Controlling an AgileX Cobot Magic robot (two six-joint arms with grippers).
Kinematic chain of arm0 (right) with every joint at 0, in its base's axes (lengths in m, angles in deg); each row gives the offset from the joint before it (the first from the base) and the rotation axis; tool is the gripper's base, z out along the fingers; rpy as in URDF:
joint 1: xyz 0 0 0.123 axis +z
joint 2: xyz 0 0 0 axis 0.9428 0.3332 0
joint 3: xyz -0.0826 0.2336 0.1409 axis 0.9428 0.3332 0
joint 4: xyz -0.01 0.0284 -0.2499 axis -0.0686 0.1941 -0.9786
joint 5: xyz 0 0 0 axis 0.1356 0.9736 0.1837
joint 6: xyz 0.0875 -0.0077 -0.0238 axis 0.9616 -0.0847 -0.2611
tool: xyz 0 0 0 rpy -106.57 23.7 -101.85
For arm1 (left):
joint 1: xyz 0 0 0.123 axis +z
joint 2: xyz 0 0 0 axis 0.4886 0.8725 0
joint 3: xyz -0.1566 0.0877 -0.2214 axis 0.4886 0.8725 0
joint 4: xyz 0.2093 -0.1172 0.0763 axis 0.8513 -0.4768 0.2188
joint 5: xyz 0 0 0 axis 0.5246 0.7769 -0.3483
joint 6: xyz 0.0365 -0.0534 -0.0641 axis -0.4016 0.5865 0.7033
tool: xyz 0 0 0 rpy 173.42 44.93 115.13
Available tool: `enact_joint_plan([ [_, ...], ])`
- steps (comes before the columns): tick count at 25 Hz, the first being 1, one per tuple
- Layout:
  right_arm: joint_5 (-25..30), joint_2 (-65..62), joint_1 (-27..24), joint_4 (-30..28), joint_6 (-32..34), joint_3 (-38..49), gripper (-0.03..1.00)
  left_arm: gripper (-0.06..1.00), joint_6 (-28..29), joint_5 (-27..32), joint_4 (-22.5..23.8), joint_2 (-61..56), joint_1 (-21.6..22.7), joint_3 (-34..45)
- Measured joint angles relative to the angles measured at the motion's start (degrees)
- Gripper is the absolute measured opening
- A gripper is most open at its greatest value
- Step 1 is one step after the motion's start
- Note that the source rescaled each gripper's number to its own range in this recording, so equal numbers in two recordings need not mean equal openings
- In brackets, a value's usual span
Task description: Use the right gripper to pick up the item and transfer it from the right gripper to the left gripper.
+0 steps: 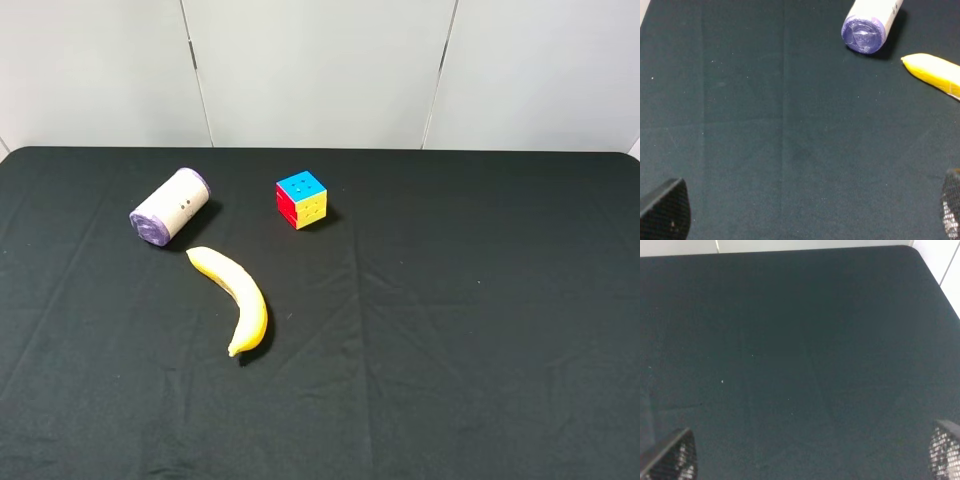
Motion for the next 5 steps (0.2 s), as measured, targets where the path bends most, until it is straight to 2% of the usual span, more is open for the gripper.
enact_joint_plan([
  [5,0.0,0.0,0.0,0.0,0.0,0.0,1.0,1.0,0.0,0.0,0.0,0.0,0.0,0.0],
])
